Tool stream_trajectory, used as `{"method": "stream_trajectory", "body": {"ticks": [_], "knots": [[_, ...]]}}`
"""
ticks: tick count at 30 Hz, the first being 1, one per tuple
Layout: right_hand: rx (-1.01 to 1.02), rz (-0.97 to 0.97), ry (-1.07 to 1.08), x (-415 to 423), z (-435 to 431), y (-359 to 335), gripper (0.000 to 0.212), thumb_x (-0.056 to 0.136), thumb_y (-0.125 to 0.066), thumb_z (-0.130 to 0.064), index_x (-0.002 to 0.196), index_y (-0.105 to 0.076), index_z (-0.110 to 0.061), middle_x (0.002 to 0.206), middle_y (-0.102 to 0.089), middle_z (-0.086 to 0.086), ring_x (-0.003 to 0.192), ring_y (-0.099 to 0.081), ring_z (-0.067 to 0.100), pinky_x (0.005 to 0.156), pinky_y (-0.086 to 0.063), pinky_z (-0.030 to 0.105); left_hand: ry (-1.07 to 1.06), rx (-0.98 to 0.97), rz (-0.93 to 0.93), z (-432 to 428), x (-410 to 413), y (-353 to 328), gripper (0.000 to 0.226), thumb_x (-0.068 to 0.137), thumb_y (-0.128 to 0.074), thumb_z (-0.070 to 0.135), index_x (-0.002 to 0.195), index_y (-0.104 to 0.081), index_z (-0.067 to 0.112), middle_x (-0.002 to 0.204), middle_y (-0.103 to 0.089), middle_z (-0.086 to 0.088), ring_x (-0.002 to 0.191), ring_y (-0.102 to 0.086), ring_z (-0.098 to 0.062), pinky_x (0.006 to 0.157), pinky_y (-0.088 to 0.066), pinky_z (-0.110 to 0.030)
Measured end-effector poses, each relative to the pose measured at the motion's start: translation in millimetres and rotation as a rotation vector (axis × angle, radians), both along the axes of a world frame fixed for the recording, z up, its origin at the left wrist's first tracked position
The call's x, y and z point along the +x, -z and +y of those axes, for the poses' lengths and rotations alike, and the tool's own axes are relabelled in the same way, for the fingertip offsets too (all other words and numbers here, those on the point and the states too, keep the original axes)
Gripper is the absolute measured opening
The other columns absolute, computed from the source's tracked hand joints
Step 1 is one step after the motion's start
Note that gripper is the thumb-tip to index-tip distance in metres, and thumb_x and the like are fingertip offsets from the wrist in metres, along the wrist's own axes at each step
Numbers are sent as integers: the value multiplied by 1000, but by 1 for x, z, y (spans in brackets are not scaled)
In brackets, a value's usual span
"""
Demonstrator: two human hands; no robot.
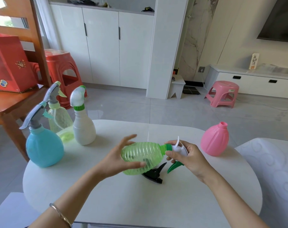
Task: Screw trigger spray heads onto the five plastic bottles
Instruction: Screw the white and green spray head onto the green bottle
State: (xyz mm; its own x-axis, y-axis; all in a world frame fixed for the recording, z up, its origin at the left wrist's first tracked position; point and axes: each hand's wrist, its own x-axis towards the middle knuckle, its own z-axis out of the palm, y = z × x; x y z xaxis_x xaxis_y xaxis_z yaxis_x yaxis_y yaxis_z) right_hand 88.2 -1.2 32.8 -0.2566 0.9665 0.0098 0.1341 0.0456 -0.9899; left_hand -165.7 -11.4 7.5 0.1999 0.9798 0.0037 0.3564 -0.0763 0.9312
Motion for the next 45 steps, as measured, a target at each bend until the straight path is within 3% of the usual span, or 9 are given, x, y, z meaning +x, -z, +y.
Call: {"method": "stream_trajectory", "body": {"ticks": [10,16,20,25,31,35,38,41,45], "knots": [[30,28,85,-3,-4,0,17,76,-74,-12,93,-71,-16,62,-69,0,58,-65,9,55,-51,19,37,-241,-226,-1,9,-1,83,67,-50,78,134,-43,30,132,-57,-4,99,-67,-10,72,-61,-31],[-74,38,119,-3,-2,1,39,66,-72,-35,94,-70,-9,62,-69,-2,58,-65,8,54,-50,18,136,-241,-316,0,-1,-3,103,64,-80,59,145,-18,49,145,-39,11,122,-55,-3,103,-45,-26],[-70,28,95,-6,-3,2,33,66,-73,-34,91,-72,-13,63,-70,-2,57,-64,10,53,-50,18,78,-251,-242,-2,5,-13,68,77,-38,68,142,-24,50,146,-23,17,120,-39,-1,86,-59,-37],[-105,46,114,-5,-1,1,35,66,-70,-37,92,-70,-13,55,-66,-2,52,-62,7,53,-48,14,111,-259,-494,6,-11,-7,90,78,-79,27,151,-25,29,145,-46,5,130,-50,-16,101,-47,-27],[-93,-2,117,-9,-4,6,34,64,-71,-41,89,-72,-17,62,-61,7,51,-56,13,54,-44,16,120,-264,-276,-1,-3,-13,59,76,-43,65,133,-32,57,148,-38,-1,113,-63,-21,77,-60,-31],[-131,-16,156,-2,-1,6,39,61,-70,-50,87,-73,-21,55,-59,3,53,-53,14,63,-37,27,178,-228,-343,1,-11,-8,69,81,-74,37,140,-39,35,148,-46,4,121,-60,-11,93,-53,-23],[-108,-42,85,-3,-1,8,41,60,-72,-53,87,-74,-22,62,-60,7,56,-53,16,65,-39,27,169,-376,-375,-2,-5,-3,81,83,-60,58,148,-31,19,143,-55,-5,110,-68,-19,86,-56,-25],[-76,-82,91,-7,-4,10,48,55,-72,-56,87,-73,-20,56,-58,4,51,-53,10,54,-40,13,119,-399,-175,-4,-3,-8,104,65,-41,77,154,-9,33,156,-31,-3,92,-73,-19,72,-60,-30],[-121,-84,140,-2,-1,10,44,57,-69,-57,84,-73,-23,52,-55,2,56,-54,15,65,-38,24,199,-254,-282,-2,-14,-12,72,79,-72,42,137,-32,53,143,-47,2,107,-67,-12,85,-57,-30]]}}
